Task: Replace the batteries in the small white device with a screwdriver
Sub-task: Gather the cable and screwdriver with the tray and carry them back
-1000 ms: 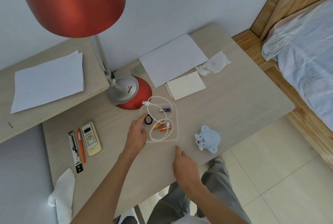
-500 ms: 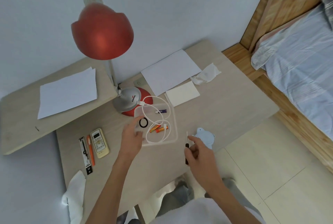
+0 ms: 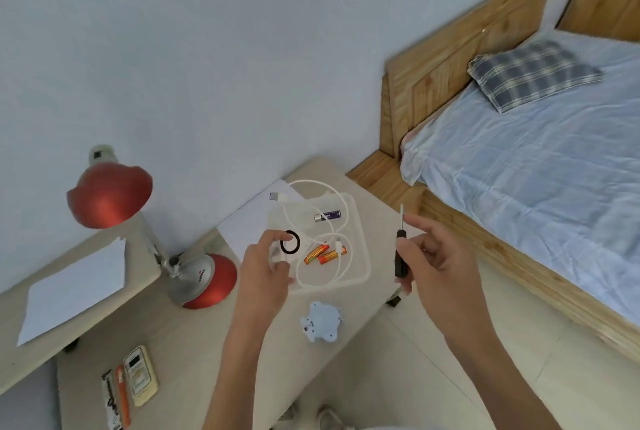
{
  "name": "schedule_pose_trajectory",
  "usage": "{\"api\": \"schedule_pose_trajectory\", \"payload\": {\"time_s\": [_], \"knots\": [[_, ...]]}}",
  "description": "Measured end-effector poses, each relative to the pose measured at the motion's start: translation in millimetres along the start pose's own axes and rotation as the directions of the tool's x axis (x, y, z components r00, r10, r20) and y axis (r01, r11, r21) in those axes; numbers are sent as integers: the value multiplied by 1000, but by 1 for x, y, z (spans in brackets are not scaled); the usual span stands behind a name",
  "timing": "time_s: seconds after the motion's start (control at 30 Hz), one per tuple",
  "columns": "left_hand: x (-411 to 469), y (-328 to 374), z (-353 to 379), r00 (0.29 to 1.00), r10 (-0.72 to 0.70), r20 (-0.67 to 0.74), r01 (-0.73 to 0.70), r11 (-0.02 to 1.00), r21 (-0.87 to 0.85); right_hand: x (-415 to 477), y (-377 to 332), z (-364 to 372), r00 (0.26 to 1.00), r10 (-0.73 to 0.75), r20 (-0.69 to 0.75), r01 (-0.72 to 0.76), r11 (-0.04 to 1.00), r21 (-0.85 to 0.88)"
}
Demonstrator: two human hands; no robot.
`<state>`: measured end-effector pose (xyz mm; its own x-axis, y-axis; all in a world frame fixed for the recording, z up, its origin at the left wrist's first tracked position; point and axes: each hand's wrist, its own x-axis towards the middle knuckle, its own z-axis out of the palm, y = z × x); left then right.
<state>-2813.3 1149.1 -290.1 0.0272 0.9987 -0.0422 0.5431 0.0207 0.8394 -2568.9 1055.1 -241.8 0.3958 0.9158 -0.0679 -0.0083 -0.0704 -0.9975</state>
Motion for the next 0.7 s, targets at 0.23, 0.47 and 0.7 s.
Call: {"api": "schedule_pose_trajectory", "payload": {"time_s": [0.23, 0.47, 0.7], "knots": [[-16, 117, 129, 970, 177, 163, -178, 984, -11, -12, -17, -157, 969, -21, -246, 31, 999, 39], [-56, 238, 284, 846, 358, 395, -366, 929, -60, -36, -16, -318, 853, 21, -522, 32, 995, 92], [-112, 345, 441, 590, 443, 675, -463, 871, -167, -81, -20, -460, 620, 55, -783, 83, 987, 135]]}}
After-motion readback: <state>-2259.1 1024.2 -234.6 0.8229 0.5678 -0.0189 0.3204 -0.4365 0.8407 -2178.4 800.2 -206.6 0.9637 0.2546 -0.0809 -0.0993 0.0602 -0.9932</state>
